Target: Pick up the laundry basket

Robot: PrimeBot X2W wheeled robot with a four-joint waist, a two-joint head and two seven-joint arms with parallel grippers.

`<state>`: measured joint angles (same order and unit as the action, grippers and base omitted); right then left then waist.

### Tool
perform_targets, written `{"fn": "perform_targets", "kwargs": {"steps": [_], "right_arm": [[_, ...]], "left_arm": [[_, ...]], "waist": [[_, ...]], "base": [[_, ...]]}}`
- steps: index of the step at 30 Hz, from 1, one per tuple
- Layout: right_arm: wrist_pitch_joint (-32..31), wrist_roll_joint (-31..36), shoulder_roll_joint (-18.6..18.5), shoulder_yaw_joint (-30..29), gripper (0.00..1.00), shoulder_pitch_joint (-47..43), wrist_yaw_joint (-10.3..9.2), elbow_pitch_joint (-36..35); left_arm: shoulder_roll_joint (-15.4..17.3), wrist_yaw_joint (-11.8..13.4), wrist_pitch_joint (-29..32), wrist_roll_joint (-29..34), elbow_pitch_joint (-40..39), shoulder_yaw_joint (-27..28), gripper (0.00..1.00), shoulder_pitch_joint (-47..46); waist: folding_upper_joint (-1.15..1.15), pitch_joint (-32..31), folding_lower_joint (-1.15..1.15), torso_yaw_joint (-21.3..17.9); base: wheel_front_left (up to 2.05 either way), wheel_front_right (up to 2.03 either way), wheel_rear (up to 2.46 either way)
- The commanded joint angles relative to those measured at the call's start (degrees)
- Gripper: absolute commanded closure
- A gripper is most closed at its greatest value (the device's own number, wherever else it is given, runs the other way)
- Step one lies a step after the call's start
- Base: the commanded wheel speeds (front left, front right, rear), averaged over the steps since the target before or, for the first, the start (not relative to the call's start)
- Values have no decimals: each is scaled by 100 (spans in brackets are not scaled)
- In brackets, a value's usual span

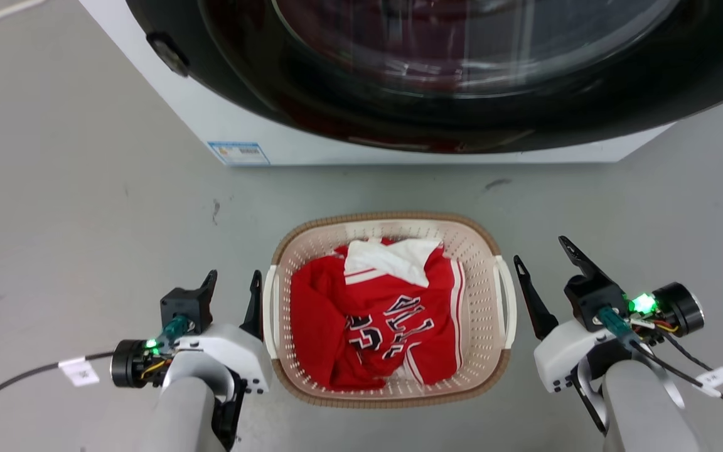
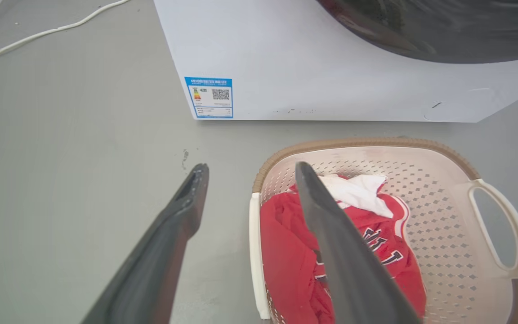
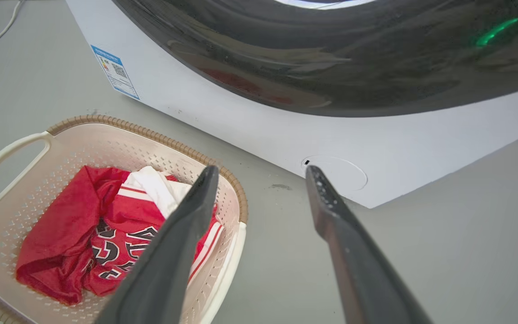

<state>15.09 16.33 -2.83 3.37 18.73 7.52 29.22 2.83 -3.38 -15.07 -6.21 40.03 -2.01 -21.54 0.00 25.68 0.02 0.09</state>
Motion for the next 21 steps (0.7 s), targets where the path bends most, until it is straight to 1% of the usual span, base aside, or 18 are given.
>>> {"fn": "perform_targets", "kwargs": {"steps": [1, 5, 12, 21], "right_arm": [[11, 22, -10, -12, 0, 203, -5, 171], [12, 112, -10, -56, 0, 516, -6, 657], [12, 317, -11, -241, 0, 925, -6, 1449], [12, 406, -10, -387, 0, 1294, -6, 2138]], "left_arm": [[11, -16, -16, 1, 157, -9, 0, -195], [9, -64, -16, 8, 649, -29, 0, -557], [10, -160, -16, -60, 1284, -77, 0, -1013], [10, -215, -15, -146, 1782, -227, 0, -1357]], "waist": [[0, 315, -2, 57], [0, 606, -2, 96], [0, 997, -2, 100], [0, 1381, -2, 93]], "base": [[0, 0, 0], [0, 0, 0], [0, 0, 0], [0, 0, 0]]}}
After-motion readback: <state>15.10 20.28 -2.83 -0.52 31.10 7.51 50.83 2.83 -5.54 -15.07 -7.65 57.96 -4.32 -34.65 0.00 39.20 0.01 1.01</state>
